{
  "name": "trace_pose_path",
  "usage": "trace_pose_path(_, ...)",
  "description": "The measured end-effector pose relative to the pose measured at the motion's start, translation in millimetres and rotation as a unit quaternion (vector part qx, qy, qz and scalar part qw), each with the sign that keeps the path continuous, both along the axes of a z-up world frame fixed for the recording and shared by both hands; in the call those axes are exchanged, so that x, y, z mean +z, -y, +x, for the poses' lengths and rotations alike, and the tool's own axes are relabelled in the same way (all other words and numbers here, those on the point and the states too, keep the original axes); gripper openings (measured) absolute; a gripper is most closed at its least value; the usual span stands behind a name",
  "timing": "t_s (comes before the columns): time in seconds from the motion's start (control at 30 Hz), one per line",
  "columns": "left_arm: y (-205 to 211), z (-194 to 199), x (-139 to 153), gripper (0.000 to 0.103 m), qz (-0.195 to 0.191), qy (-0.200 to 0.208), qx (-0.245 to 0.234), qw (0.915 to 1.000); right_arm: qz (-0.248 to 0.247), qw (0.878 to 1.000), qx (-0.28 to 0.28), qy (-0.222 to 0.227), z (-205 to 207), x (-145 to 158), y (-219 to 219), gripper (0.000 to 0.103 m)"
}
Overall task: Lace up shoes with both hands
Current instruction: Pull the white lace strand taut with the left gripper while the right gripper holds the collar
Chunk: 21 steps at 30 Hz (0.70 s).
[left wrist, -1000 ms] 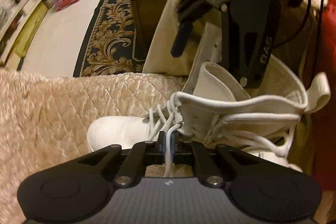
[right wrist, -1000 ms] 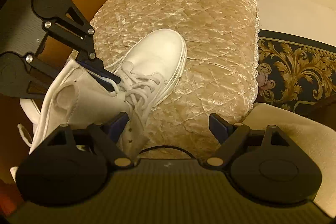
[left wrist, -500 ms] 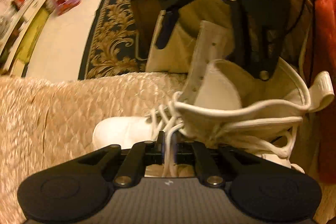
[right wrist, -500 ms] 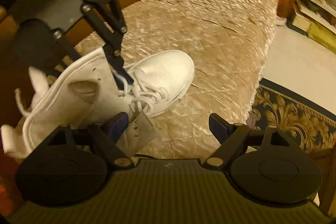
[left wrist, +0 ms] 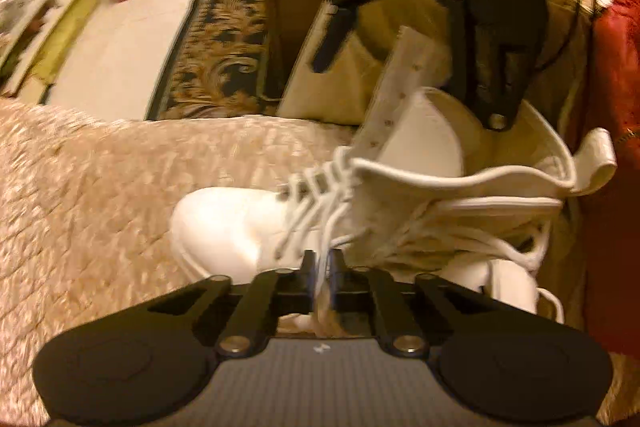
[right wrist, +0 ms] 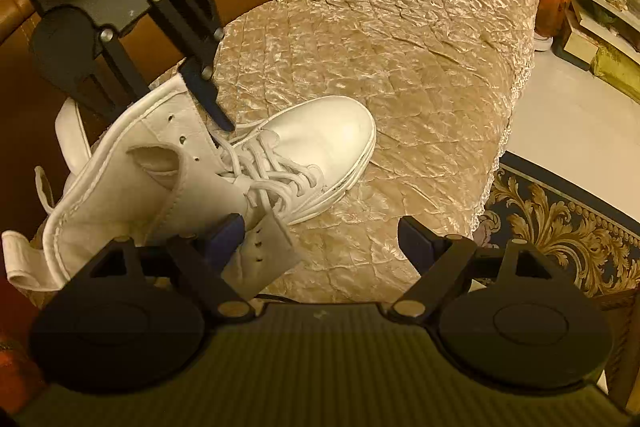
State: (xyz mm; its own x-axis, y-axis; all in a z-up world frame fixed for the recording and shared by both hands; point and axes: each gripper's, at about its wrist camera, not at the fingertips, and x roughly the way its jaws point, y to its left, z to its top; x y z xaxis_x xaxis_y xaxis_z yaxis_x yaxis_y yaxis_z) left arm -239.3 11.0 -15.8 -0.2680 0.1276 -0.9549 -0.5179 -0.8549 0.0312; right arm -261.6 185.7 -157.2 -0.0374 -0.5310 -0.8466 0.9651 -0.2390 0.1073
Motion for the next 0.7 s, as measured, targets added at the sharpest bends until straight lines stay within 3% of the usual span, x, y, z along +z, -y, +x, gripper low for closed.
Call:
trace_pose_path(0.17, -17.7, -4.1, 0.8, 0.004, -0.039, -0.007, -0.073, 0.9965, 0.001, 1.000, -0.002, 0.003, -0.2, -0.2, -0.3, 0.091)
trace_pose_path(0.37, -17.2, -0.3, 0.8, 0.004, -0.046, -0.006, -0.064, 0.9969, -0.003, 1.000, -0.002, -0.007, 1.0, 1.4, -1.2, 0.091)
trace_pose_path(0.53, -16.8, 2.9, 0.7, 0.009, -0.051, -0.005, -0.057, 0.9971, -0.038, 0.998, 0.034, -0.038, 7.2, 10.9, -7.9, 0.091)
trace_pose_path(0.7, -9.0, 11.4, 8.2, 0.011, -0.045, -0.008, -0.030, 0.9985, -0.038, 0.997, 0.045, -0.049, 10.4, 12.0, -4.0, 0.091)
